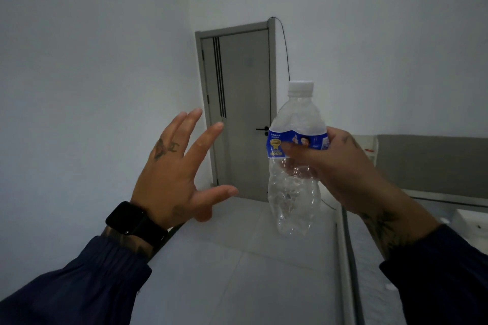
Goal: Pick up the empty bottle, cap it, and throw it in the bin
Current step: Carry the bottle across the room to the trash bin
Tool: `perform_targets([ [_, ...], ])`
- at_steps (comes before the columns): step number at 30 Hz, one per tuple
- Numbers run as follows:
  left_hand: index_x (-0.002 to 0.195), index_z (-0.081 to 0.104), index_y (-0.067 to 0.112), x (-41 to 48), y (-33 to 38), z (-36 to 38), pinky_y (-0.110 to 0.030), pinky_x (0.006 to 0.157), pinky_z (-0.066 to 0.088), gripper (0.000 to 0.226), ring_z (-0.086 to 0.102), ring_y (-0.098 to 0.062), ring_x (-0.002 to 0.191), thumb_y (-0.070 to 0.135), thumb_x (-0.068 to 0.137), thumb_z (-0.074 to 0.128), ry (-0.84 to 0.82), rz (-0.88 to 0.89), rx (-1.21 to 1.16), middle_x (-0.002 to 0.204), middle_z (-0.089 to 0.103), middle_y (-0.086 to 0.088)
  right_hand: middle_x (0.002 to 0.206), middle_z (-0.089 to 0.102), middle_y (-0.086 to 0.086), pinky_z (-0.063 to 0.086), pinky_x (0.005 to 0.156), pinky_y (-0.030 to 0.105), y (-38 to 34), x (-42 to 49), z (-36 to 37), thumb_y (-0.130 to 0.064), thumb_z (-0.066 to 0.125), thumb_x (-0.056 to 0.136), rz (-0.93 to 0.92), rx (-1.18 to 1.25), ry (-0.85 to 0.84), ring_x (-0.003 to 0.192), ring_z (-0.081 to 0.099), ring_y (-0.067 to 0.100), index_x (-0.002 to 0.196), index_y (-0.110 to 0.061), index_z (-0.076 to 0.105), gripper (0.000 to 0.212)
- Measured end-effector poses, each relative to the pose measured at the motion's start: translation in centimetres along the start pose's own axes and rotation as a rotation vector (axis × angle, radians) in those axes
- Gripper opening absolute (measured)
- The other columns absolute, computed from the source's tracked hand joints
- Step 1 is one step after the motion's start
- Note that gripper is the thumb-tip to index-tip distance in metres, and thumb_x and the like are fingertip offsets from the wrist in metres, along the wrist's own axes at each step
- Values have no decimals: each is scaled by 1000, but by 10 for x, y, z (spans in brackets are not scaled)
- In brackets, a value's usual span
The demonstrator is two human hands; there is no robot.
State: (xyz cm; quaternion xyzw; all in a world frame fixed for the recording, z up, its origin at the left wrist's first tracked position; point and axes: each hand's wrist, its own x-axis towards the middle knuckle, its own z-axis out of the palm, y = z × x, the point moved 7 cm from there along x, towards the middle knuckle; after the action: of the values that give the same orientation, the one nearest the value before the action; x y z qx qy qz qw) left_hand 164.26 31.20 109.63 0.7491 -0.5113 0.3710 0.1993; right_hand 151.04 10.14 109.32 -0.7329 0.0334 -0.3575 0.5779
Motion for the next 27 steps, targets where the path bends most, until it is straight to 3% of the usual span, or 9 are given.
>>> perform_targets([
  [5, 156, 12, 41, 42, -55, 69, -48, 116, 17, 98, 7, -27, 154, 90, 75, 38, -11, 41, -31, 168, 12, -4, 93, 81, 2, 64, 74, 41, 49, 68, 4, -40, 85, 56, 12, -5, 40, 80, 79, 23, 106, -24, 70, 55],
  [9, 155, 7, 44, 92, -111, 135, -46, 116, 14, 98, 6, -27, 154, 91, 74, 36, -5, 79, -76, 168, 11, -5, 94, 81, 7, 64, 76, 43, 99, 145, 13, -20, 85, 76, 27, -7, 99, 83, 78, 28, 110, -19, 72, 37],
  [12, 155, 6, 43, 130, -151, 180, -45, 117, 13, 99, 4, -26, 154, 91, 74, 36, -3, 95, -114, 168, 10, -5, 92, 81, 8, 64, 73, 40, 129, 203, 18, -16, 83, 79, 39, 5, 123, 83, 78, 30, 104, -21, 74, 27],
  [17, 157, 3, 37, 193, -216, 258, -48, 119, 14, 102, 5, -28, 154, 89, 75, 35, -5, 100, -189, 167, 11, -8, 92, 82, 8, 61, 64, 28, 177, 294, 14, -13, 81, 80, 34, 12, 164, 80, 79, 27, 102, -19, 76, 23],
  [27, 157, 11, 39, 290, -288, 411, -57, 117, 22, 98, 7, -32, 154, 89, 76, 36, 4, 123, -210, 167, 14, -9, 92, 82, 10, 61, 63, 28, 287, 439, -29, -10, 81, 80, 57, 12, 217, 80, 79, 28, 103, -16, 76, 24],
])
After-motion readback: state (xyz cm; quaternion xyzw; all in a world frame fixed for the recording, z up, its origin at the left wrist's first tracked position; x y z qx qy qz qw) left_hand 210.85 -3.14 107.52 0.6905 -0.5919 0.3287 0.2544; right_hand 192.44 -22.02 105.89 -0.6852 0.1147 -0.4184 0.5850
